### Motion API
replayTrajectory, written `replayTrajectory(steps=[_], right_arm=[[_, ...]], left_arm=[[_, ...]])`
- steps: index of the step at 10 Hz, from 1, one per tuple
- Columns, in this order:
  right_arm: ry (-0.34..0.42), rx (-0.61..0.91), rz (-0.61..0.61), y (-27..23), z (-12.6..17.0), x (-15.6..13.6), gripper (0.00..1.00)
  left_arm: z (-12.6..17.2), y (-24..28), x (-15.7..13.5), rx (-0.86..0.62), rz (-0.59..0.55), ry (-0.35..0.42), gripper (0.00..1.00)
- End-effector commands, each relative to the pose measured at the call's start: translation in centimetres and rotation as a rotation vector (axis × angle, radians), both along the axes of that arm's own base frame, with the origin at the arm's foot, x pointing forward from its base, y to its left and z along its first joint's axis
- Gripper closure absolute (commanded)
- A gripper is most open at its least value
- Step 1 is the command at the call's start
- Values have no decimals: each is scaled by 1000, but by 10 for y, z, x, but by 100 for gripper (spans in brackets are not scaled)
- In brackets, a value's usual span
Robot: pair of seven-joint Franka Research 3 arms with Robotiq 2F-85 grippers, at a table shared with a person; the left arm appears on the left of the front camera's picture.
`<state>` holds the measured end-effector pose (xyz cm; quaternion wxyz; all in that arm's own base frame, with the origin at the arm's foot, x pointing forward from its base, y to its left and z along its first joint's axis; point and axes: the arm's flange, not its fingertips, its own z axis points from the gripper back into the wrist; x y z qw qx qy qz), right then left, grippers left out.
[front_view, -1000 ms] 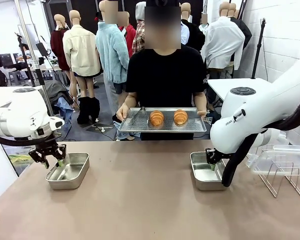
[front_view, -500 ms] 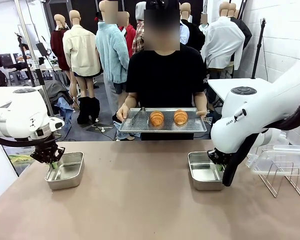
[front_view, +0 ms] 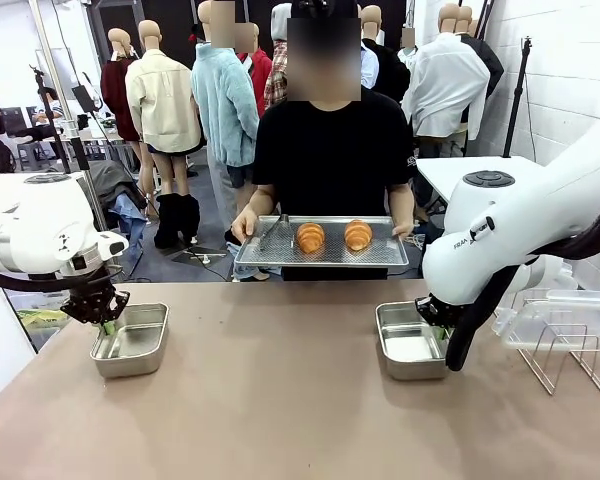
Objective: Place the bread in airtight containers.
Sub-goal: Lift both Airtight Container, then once an object is inside an Airtight Container , place the container in the center of the table.
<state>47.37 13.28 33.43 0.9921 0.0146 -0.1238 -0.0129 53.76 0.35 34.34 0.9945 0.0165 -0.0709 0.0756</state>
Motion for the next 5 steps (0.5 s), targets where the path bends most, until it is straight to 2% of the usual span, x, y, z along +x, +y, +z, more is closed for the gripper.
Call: replayTrajectory(steps=[1, 5], right_arm=[[-2, 5, -3, 0, 0, 0, 100], [-2, 5, -3, 0, 0, 0, 100]], left_arm=[[0, 0, 0, -1, 5, 0, 100], [0, 0, 0, -1, 5, 0, 100]])
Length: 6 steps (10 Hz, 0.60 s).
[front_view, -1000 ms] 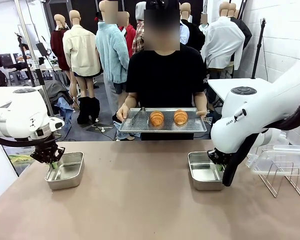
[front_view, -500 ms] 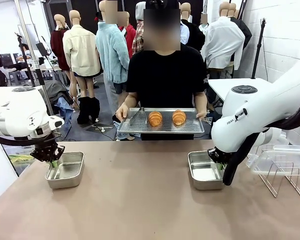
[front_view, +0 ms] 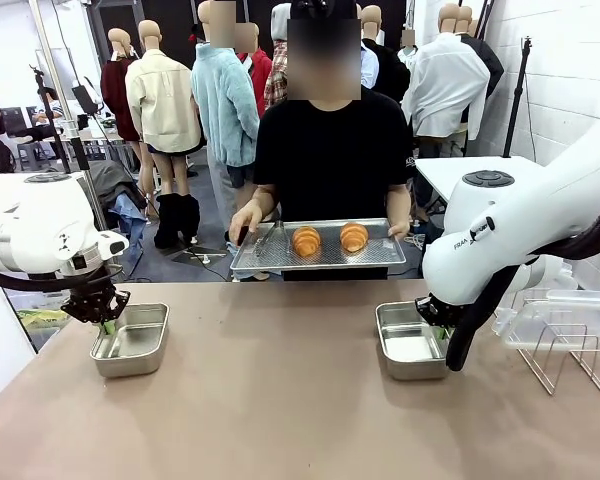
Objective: Place the bread in airtight containers.
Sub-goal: Once an object is inside an Airtight Container , place the container in the center of the table.
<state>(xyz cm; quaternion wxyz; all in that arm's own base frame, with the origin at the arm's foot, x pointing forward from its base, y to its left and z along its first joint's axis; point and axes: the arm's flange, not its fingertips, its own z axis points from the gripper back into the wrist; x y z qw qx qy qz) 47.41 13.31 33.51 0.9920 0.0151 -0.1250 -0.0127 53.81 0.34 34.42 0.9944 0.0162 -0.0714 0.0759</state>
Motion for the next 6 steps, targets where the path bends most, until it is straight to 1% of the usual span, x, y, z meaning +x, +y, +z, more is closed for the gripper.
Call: replayTrajectory(steps=[1, 6], right_arm=[[0, 4, -3, 0, 0, 0, 100], [0, 4, -3, 0, 0, 0, 100]], left_arm=[[-1, 1, -1, 0, 5, 1, 100], [0, 0, 0, 0, 0, 0, 100]])
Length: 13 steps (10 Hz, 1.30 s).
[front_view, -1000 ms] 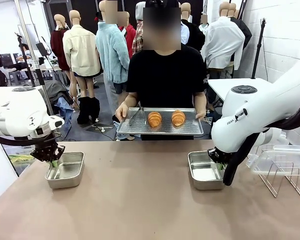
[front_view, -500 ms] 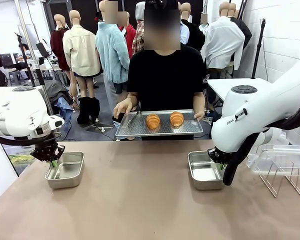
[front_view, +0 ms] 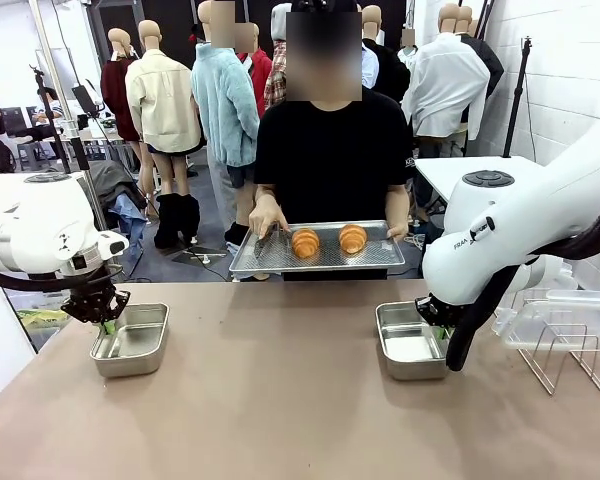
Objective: Place the bread in airtight containers.
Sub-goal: Once an object is inside an Airtight Container , place the container in the center of the table.
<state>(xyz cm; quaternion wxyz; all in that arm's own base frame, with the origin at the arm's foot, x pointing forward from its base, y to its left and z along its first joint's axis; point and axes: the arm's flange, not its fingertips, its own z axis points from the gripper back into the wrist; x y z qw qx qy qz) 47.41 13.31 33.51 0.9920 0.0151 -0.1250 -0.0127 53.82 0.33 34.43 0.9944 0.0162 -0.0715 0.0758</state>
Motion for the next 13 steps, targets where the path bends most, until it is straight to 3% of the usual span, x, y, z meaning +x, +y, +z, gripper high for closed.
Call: replayTrajectory(steps=[1, 3, 6, 8, 10, 13], right_arm=[[0, 0, 0, 0, 0, 0, 100], [-95, 52, 28, -1, 34, -2, 100], [-172, 104, -21, -8, 93, -6, 100], [-208, 184, -45, -16, 123, -4, 100], [-180, 206, -74, -18, 130, -1, 100], [-120, 235, -57, -20, 125, 1, 100]], left_arm=[[10, -12, -3, 1, -36, -5, 100], [37, -30, -4, -8, -86, -38, 100], [89, -45, -18, -56, -184, -77, 100], [112, -47, -18, -164, -215, -62, 100], [128, -48, -19, -238, -204, -64, 100], [122, -51, -12, -261, -262, -24, 100]])
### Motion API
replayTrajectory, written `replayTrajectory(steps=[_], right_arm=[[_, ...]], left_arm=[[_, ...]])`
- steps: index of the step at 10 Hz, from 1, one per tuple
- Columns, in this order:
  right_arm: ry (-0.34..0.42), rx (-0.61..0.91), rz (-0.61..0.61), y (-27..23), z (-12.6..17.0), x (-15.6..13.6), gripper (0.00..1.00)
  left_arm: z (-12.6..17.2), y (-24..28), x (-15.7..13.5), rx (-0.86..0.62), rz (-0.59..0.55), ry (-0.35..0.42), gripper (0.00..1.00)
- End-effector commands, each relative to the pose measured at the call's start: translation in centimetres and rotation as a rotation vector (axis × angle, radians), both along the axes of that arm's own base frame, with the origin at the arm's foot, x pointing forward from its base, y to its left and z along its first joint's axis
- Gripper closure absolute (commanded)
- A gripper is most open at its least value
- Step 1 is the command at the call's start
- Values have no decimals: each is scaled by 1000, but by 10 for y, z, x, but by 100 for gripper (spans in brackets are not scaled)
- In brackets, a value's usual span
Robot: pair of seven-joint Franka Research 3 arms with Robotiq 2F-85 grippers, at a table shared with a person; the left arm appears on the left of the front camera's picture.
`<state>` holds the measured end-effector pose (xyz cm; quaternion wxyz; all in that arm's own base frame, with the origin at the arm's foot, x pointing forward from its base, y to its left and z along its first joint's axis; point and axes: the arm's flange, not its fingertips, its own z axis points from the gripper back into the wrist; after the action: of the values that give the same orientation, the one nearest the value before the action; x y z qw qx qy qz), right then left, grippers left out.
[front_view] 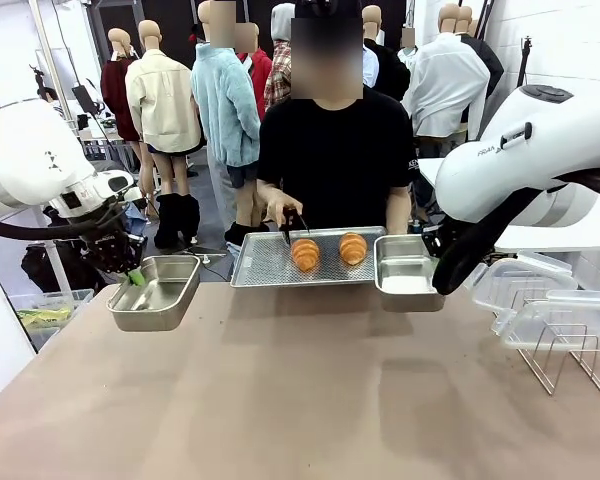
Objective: Place the bread in airtight containers.
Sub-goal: Once an object is inside an Airtight Container , place the container in the center of the table.
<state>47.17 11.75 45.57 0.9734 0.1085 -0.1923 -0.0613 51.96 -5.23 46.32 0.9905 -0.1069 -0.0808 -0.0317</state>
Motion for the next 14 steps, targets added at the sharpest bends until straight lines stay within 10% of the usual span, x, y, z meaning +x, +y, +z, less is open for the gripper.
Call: replayTrajectory(steps=[1, 14], right_arm=[[19, 51, 42, -5, 4, 2, 100], [15, 8, 10, 0, -2, -1, 100]], left_arm=[[2, 4, 6, -49, -43, -4, 100], [0, 0, 0, 0, 0, 0, 100]])
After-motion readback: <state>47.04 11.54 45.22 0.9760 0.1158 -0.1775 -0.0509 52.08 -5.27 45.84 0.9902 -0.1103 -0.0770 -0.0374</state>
